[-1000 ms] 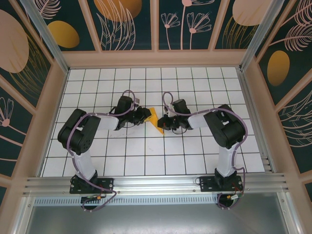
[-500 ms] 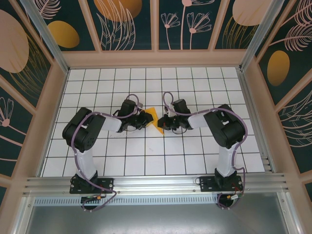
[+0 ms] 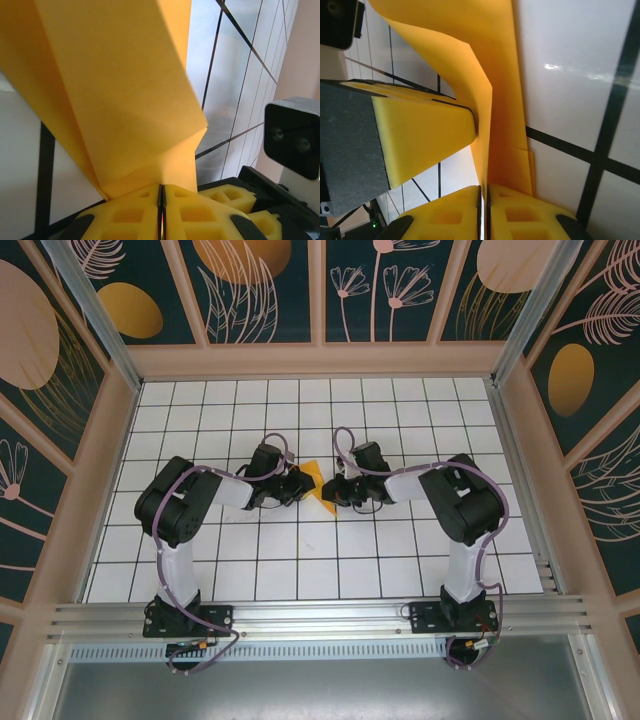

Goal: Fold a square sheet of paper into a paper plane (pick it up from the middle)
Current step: Fold the wing for the fifth time at the center of the table.

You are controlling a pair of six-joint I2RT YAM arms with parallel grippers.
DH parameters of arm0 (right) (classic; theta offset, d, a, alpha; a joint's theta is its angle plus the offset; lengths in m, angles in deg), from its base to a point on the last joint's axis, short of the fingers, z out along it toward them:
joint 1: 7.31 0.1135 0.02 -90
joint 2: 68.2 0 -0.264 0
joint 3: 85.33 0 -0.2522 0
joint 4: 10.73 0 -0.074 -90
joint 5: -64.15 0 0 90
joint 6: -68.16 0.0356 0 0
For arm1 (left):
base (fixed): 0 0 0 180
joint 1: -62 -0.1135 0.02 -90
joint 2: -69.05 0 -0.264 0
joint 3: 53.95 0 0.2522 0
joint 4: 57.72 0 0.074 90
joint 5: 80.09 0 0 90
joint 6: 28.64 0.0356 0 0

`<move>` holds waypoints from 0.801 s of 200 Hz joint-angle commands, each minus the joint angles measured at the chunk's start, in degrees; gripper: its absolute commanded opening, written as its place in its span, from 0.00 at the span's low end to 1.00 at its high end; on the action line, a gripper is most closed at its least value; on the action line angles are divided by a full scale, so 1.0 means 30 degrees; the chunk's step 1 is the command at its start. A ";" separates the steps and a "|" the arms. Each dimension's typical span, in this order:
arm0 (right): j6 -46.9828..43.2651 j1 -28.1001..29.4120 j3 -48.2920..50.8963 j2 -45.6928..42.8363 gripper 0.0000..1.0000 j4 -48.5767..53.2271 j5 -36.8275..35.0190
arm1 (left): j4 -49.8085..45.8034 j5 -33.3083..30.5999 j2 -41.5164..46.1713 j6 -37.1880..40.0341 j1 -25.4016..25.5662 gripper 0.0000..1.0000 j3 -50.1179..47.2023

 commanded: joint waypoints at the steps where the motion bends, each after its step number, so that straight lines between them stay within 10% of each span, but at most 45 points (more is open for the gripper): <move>1: -0.0175 -0.0017 -0.0147 -0.0727 0.17 0.2537 -0.0221 | -0.1069 -0.0917 -0.0224 0.0636 0.0083 0.12 -0.0218; 160: -0.0676 0.0042 0.1063 -0.0431 0.05 0.3177 0.0170 | -0.1537 -0.0925 0.0274 0.0827 0.0105 0.12 -0.0288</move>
